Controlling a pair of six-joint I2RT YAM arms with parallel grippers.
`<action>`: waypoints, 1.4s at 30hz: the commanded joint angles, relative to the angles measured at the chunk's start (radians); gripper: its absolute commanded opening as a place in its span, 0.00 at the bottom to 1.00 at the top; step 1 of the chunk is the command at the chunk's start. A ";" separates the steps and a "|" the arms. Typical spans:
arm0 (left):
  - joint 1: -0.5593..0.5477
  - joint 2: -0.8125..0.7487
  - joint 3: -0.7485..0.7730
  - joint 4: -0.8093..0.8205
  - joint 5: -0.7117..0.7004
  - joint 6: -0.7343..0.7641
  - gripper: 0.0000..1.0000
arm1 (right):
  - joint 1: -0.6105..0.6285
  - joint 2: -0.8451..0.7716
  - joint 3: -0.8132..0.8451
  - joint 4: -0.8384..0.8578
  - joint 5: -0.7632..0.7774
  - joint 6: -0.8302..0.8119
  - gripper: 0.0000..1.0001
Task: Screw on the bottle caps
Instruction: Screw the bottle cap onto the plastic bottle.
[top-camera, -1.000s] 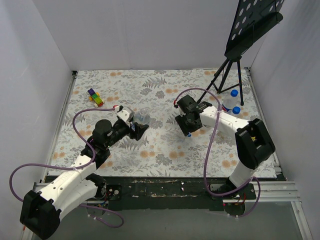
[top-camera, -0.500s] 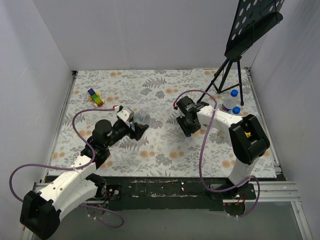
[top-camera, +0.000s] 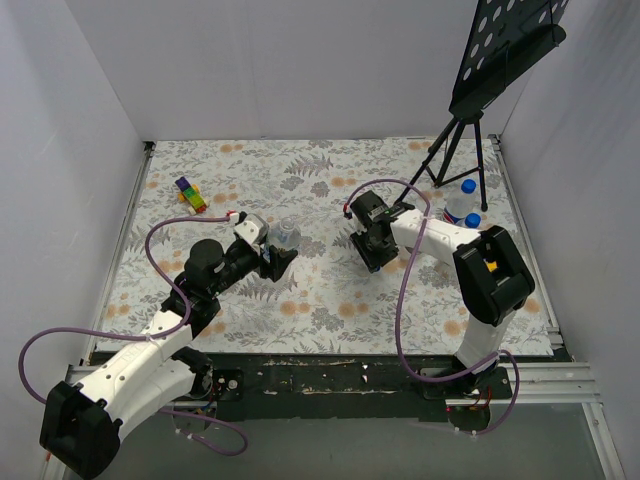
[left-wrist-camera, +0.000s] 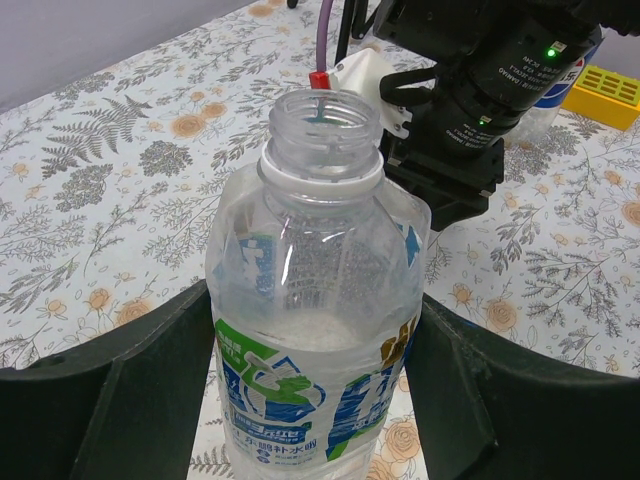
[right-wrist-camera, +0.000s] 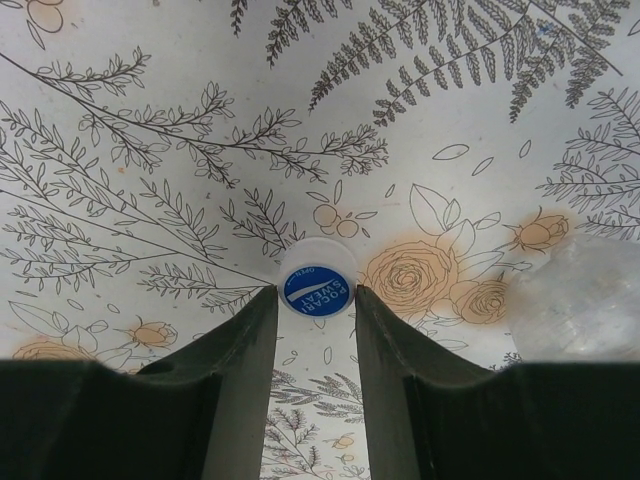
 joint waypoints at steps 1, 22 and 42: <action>0.003 -0.007 0.028 -0.001 0.010 0.014 0.09 | -0.006 0.021 0.028 0.005 -0.009 -0.016 0.43; 0.003 0.004 0.028 -0.009 0.019 0.026 0.08 | -0.006 0.037 0.051 -0.009 -0.016 -0.036 0.42; 0.003 0.006 0.027 -0.024 0.111 0.089 0.07 | -0.005 -0.084 0.068 -0.064 -0.100 -0.059 0.23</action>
